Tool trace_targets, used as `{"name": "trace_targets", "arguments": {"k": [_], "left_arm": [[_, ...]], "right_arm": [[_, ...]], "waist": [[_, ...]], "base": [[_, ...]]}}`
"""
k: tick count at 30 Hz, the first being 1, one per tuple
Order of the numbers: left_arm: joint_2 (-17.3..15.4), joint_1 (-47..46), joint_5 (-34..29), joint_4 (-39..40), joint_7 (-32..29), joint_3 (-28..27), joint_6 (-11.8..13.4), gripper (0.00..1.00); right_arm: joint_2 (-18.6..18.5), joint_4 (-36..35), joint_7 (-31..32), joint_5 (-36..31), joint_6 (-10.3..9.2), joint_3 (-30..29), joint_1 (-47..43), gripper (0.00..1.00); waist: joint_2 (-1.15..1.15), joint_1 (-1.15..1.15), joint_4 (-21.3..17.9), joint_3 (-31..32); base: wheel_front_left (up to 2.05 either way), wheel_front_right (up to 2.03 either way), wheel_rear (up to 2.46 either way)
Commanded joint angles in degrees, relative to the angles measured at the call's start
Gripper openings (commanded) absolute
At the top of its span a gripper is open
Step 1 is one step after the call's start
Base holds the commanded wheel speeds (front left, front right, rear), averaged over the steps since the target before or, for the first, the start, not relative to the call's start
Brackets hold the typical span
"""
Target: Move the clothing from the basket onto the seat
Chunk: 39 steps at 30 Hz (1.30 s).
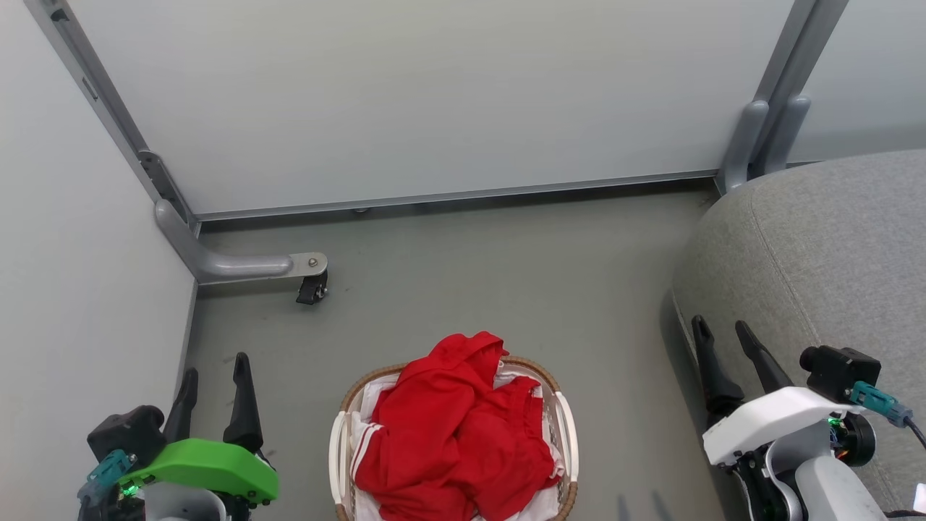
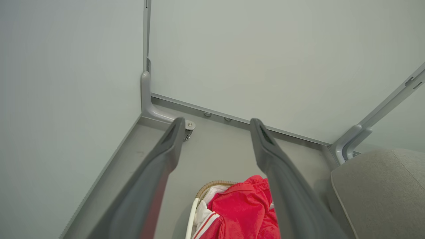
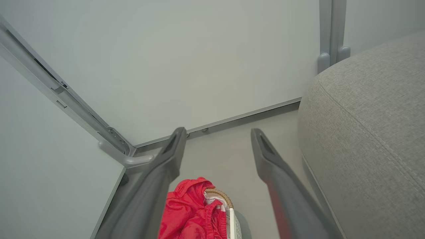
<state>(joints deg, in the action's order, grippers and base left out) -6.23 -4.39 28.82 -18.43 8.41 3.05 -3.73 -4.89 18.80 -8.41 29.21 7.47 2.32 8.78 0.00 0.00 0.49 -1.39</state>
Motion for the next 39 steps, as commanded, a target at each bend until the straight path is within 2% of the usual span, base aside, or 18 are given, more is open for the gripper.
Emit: {"name": "trace_targets", "arguments": {"k": [1,24,39], "left_arm": [[-0.52,0.07,-1.55,0.74,0.63,-0.20,0.11,1.00],[0.96,1.65,-13.67,0.39,3.66,-1.61,-0.98,1.00],[2.58,3.54,-19.07,-0.69,5.34,-2.04,-2.84,1.00]], "right_arm": [[-0.27,-0.41,-0.61,-1.89,0.02,0.20,0.06,1.00],[0.60,0.45,-3.67,-14.83,0.03,-2.56,-0.63,1.00],[1.33,2.41,-5.39,-20.87,0.03,-3.37,-1.41,1.00]], "waist": [[0.00,0.00,0.01,0.01],[0.00,0.00,0.09,0.44],[0.00,0.00,-0.10,0.32]], "base": [[0.00,0.00,0.00],[0.00,0.00,0.00],[0.00,0.00,0.00]]}}
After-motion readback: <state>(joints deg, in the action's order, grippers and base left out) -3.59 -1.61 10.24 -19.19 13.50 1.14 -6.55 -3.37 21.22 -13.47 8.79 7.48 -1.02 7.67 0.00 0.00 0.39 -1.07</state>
